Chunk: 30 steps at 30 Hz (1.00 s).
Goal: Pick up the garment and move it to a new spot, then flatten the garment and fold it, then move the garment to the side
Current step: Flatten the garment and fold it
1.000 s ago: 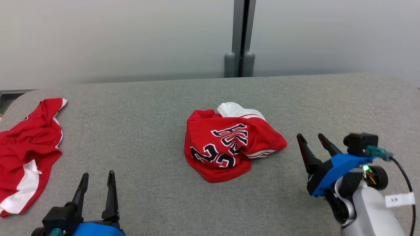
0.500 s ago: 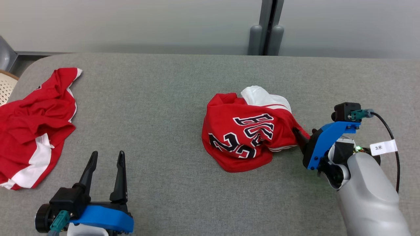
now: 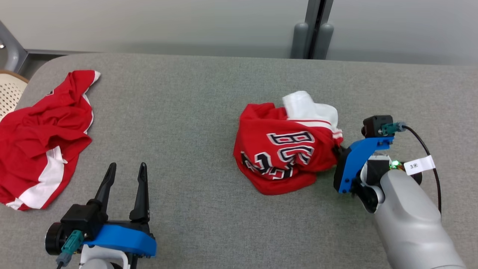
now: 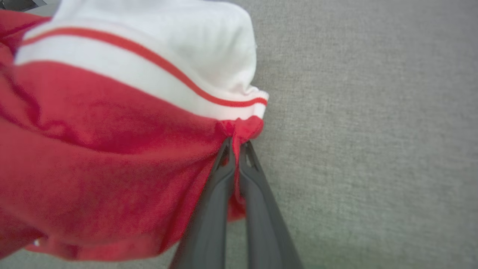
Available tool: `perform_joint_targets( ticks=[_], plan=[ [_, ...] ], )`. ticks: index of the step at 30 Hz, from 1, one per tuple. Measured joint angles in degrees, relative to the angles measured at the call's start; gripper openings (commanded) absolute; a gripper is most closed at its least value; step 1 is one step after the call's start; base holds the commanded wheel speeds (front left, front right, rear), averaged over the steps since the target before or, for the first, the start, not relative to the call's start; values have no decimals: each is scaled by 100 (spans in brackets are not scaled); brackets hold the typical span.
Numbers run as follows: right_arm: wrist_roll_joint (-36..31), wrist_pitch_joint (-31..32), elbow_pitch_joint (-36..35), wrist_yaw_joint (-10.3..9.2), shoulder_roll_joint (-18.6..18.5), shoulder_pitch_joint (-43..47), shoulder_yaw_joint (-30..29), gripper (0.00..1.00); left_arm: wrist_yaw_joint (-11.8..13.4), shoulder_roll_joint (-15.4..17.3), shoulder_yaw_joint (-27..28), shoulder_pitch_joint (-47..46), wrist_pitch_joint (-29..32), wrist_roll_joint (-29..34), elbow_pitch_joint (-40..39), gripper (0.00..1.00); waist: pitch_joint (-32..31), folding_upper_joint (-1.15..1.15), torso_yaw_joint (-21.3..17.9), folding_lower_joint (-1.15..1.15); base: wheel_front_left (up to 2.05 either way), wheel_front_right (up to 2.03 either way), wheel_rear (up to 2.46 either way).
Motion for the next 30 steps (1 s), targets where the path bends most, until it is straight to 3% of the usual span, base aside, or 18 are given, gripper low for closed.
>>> perform_joint_targets(
  ticks=[8, 19, 25, 30],
  plan=[
    [-40, -377, -1157, 0, 5, -141, 224, 0, 12, 22, 27, 211, -47, -88, 108, 100, -372, 0, -136, 0, 0, 0, 0],
    [301, 493, -3538, 0, 7, -222, 1200, 0, 13, 54, 5, 325, -46, -152, 35, 100, -745, 0, -110, -2, 0, 0, 0],
    [831, 615, -4066, 0, 8, -956, 1814, 0, 16, 76, -26, 322, -44, -151, -51, 100, -681, 0, -13, -1, 0, 0, 0],
    [1280, 296, -4087, 0, 8, -1681, 2142, 0, 33, 83, -41, 313, -46, -151, -67, 100, -618, 0, 46, -1, 0, 0, 0]
  ],
)
